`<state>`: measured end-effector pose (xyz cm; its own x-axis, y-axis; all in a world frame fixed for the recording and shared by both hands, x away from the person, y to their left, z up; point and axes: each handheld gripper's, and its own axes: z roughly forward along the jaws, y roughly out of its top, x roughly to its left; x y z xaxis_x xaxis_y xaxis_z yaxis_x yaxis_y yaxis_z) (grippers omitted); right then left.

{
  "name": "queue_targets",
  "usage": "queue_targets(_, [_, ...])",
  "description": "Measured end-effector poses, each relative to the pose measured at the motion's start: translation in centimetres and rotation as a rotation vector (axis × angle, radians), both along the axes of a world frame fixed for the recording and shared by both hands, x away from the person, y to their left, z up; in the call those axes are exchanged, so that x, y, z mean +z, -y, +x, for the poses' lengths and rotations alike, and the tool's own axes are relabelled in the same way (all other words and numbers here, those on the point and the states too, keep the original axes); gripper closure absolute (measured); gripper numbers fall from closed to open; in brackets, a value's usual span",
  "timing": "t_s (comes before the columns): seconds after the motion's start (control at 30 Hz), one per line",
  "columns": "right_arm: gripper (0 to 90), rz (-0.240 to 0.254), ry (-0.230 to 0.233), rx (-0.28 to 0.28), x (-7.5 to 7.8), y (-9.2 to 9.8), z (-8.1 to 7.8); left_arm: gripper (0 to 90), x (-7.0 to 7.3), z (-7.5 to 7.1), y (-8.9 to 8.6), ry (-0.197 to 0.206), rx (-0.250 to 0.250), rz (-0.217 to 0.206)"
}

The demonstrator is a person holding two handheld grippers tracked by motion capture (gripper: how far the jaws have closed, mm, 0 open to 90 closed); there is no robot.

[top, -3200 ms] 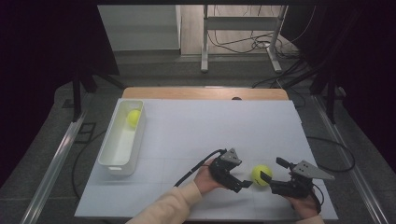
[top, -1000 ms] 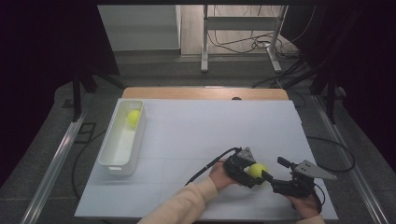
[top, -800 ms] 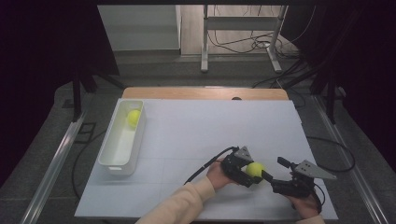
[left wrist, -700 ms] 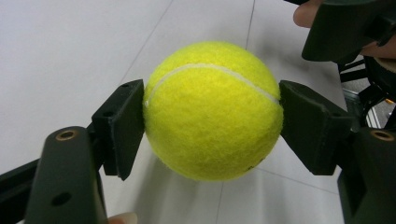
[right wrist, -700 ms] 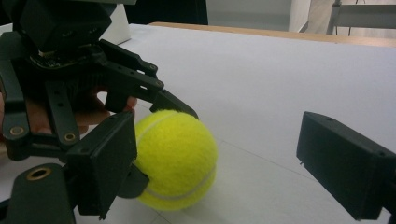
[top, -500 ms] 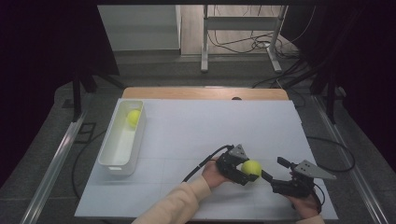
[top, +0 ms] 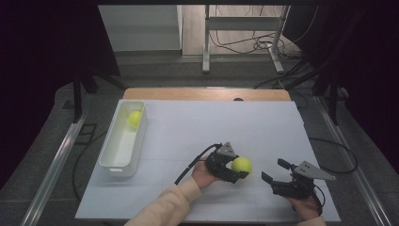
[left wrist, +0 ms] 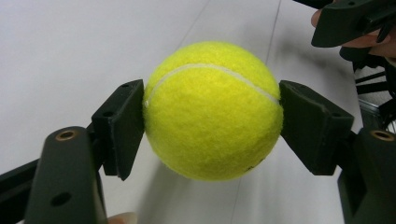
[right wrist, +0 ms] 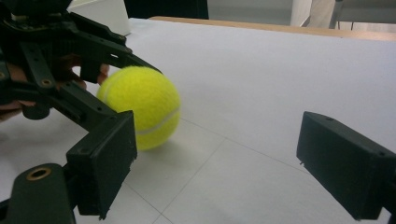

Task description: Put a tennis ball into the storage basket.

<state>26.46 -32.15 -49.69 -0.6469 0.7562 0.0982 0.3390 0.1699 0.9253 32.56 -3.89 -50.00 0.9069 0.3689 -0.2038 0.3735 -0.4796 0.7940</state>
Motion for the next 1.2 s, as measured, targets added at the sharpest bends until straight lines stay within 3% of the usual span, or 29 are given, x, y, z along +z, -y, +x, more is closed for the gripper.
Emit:
queue_targets(0.37, [12.6,-0.006,-0.007,-0.004,-0.1,0.0,0.0,27.2,0.4,0.0,-2.4,0.008,0.032,0.003])
queue_targets(0.8, [12.6,-0.013,-0.012,-0.006,-0.2,0.0,0.1,27.2,1.2,-0.3,-4.3,0.022,0.060,-0.025])
queue_targets(0.9, [12.5,-0.016,-0.011,-0.004,-0.2,0.0,0.1,27.2,1.3,-0.5,-4.7,0.003,0.062,-0.053])
queue_targets(1.2, [12.6,-0.019,-0.009,-0.002,-0.3,0.0,0.0,27.1,1.8,-0.7,-5.9,0.023,0.090,-0.052])
